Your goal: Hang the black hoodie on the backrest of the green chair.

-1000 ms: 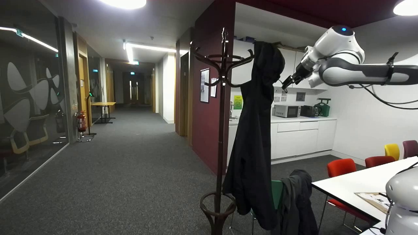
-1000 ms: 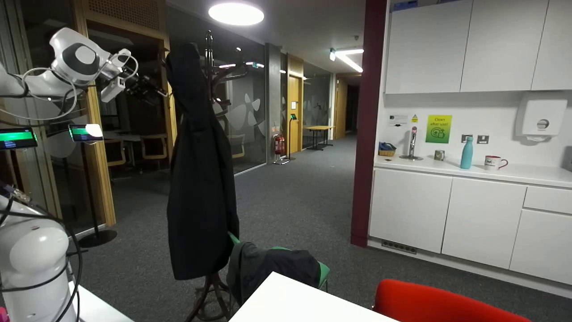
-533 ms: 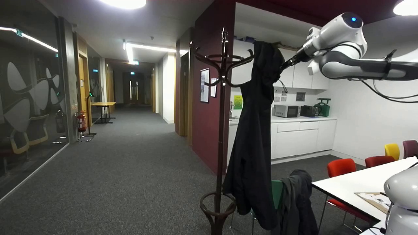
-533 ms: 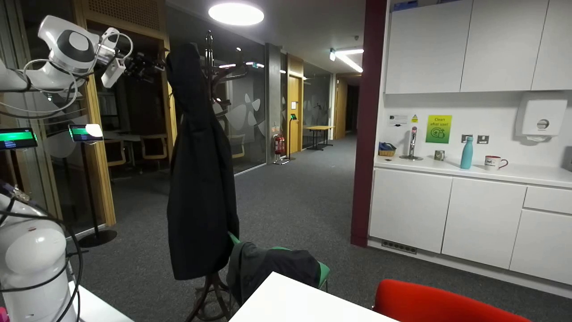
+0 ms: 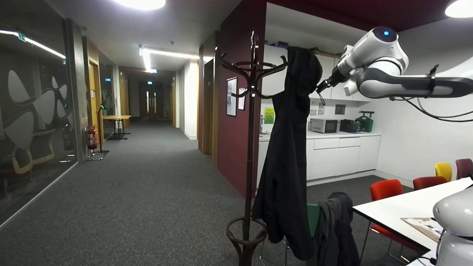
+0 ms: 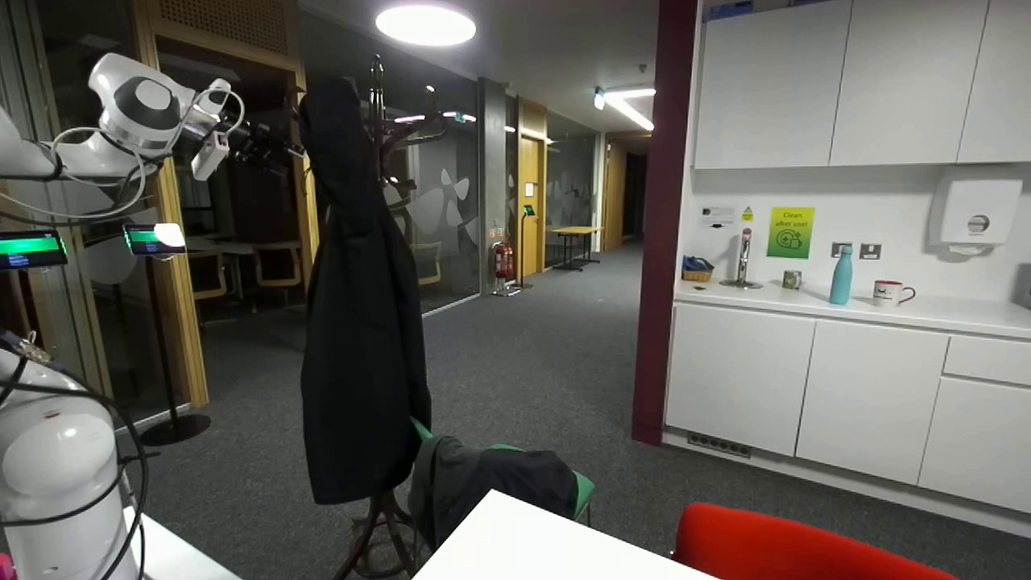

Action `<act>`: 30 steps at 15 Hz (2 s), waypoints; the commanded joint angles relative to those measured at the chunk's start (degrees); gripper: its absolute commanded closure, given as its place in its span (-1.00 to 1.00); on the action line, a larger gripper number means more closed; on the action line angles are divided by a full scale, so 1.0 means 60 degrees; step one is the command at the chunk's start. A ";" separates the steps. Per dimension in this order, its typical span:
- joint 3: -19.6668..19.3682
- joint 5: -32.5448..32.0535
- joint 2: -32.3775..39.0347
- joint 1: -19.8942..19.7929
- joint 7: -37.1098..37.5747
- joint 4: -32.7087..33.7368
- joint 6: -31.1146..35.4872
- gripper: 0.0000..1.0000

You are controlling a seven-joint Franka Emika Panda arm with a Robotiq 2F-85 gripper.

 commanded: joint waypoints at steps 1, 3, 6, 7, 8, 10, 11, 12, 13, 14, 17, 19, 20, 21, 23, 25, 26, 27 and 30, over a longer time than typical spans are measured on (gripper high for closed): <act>0.0305 -0.0197 -0.0335 -0.0777 0.1370 -0.0032 -0.0672 -1.00; 0.0297 -0.0191 -0.0344 -0.0952 0.1833 0.0060 -0.0646 -1.00; 0.0294 -0.0140 -0.0252 -0.1088 0.2177 0.0239 -0.0499 -1.00; 0.0289 -0.0131 -0.0185 -0.1105 0.2245 0.0329 -0.0418 -1.00; 0.0243 -0.0067 -0.0091 -0.1051 0.2247 0.0432 -0.0349 -1.00; 0.0076 0.0083 0.0121 -0.0847 0.2038 0.0618 -0.0053 -1.00; -0.0020 0.0215 0.0217 -0.0728 0.1924 0.0679 0.0105 -1.00; -0.0114 0.0355 0.0318 -0.0616 0.1820 0.0706 0.0334 -1.00; -0.0205 0.0502 0.0402 -0.0504 0.1715 0.0689 0.0618 -1.00; -0.0316 0.0648 0.0478 -0.0377 0.1605 0.0643 0.0991 -1.00; -0.0719 0.1286 0.0779 0.0039 0.1104 0.0624 0.1963 -1.00; -0.1024 0.1816 0.0971 0.0424 0.0539 0.0693 0.2470 -1.00; -0.1150 0.2049 0.1037 0.0596 0.0238 0.0715 0.2666 -1.00; -0.1236 0.2211 0.1109 0.0748 -0.0087 0.0767 0.2805 -1.00; -0.1428 0.2464 0.1222 0.1110 -0.0785 0.0840 0.3105 -1.00; -0.1536 0.2506 0.1339 0.1410 -0.1491 0.0989 0.3420 -1.00; -0.1541 0.2434 0.1394 0.1494 -0.1804 0.1090 0.3571 -1.00; -0.1568 0.2395 0.1448 0.1589 -0.2096 0.1179 0.3691 -1.00; -0.1528 0.2187 0.1608 0.1554 -0.2737 0.1569 0.3842 -1.00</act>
